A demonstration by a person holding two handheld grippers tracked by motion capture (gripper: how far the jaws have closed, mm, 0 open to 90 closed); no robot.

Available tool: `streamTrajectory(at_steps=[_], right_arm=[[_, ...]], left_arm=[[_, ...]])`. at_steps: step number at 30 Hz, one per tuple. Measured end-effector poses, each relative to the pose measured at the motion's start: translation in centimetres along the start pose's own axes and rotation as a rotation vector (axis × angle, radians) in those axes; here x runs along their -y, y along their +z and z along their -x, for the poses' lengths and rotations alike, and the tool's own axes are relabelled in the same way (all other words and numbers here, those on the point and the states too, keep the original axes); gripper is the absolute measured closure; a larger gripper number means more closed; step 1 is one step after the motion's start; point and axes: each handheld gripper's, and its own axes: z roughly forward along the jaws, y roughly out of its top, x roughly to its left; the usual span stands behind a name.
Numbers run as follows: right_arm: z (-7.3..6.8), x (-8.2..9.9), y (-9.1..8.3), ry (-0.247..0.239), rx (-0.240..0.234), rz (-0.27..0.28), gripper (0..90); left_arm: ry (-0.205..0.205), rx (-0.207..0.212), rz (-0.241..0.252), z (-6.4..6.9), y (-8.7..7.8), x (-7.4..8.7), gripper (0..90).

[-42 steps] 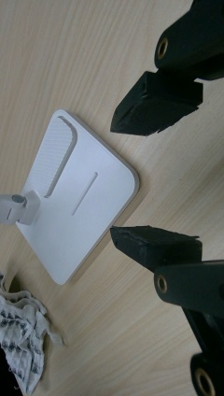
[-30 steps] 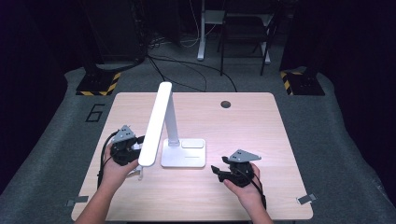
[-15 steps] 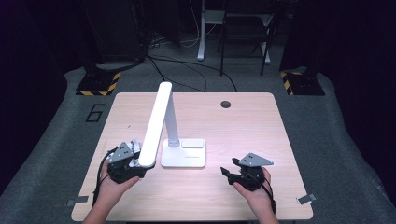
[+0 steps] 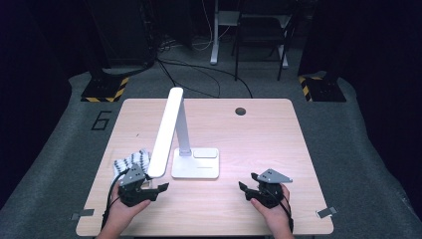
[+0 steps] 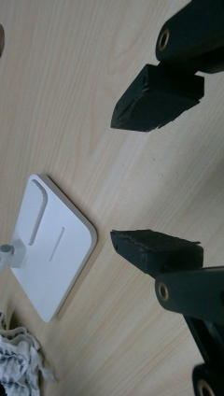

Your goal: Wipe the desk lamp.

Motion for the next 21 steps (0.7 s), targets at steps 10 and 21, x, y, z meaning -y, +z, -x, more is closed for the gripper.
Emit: streamTrajectory(at_steps=[10, 21], right_arm=[[-0.1, 1.3, 1.8, -0.014, -0.028, -0.064, 38.7], [-0.2, 1.9, 2.7, -0.034, -0.032, -0.101, 37.6]], left_arm=[[0.011, 0.039, -0.067, 0.0, 2.1, 0.9, 38.6], [0.067, 0.040, -0.143, 0.2, 3.2, 1.3, 38.3]])
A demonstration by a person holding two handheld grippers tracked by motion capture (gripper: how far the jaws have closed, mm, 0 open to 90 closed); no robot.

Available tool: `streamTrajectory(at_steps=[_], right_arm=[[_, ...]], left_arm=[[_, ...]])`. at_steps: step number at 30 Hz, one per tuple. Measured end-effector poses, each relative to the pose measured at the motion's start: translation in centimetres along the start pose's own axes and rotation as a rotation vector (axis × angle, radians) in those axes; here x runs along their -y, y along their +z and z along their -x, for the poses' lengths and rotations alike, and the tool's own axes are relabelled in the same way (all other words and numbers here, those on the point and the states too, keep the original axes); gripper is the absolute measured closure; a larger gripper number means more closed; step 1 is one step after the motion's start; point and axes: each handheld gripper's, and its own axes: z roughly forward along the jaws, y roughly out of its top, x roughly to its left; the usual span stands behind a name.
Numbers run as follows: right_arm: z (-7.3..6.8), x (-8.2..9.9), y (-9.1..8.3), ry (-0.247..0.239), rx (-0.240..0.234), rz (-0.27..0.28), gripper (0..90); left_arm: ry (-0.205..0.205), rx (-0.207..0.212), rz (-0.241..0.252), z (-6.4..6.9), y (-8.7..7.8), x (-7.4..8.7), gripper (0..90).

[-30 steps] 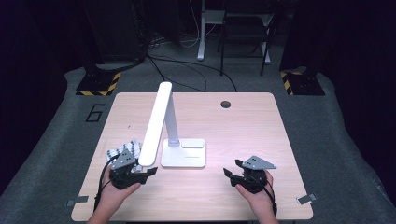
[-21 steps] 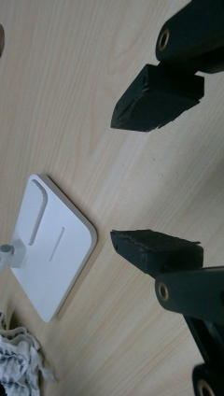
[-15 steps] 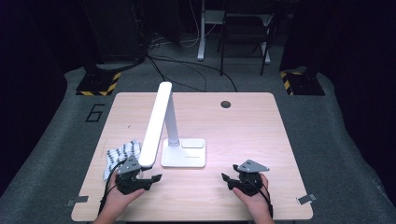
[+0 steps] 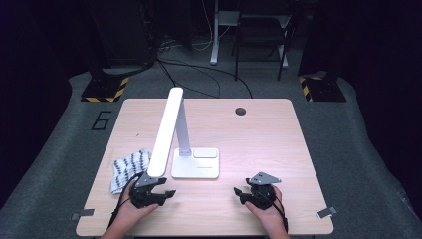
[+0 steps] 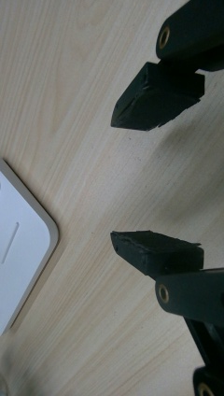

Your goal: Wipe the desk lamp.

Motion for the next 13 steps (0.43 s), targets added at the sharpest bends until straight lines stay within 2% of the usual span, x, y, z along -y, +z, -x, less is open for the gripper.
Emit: streamTrajectory(at_steps=[2, 3, 9, 13], right_arm=[[0.10, 0.06, -0.01, -0.004, 0.011, -0.003, 37.6], [0.07, 0.12, 0.00, 0.011, 0.018, 0.001, 37.6], [0.43, 0.21, -0.07, 0.027, 0.026, 0.000, 37.1], [0.30, 0.30, 0.07, 0.022, 0.031, -0.007, 37.1]], left_arm=[[-0.010, 0.009, -0.001, 0.12, 0.17, -0.01, 38.3], [-0.003, 0.010, -0.003, 0.07, 0.20, -0.04, 38.3], [0.004, 0.021, -0.004, 0.07, 0.31, -0.11, 38.1], [-0.011, 0.022, 0.011, 0.13, 0.15, -0.15, 37.9]])
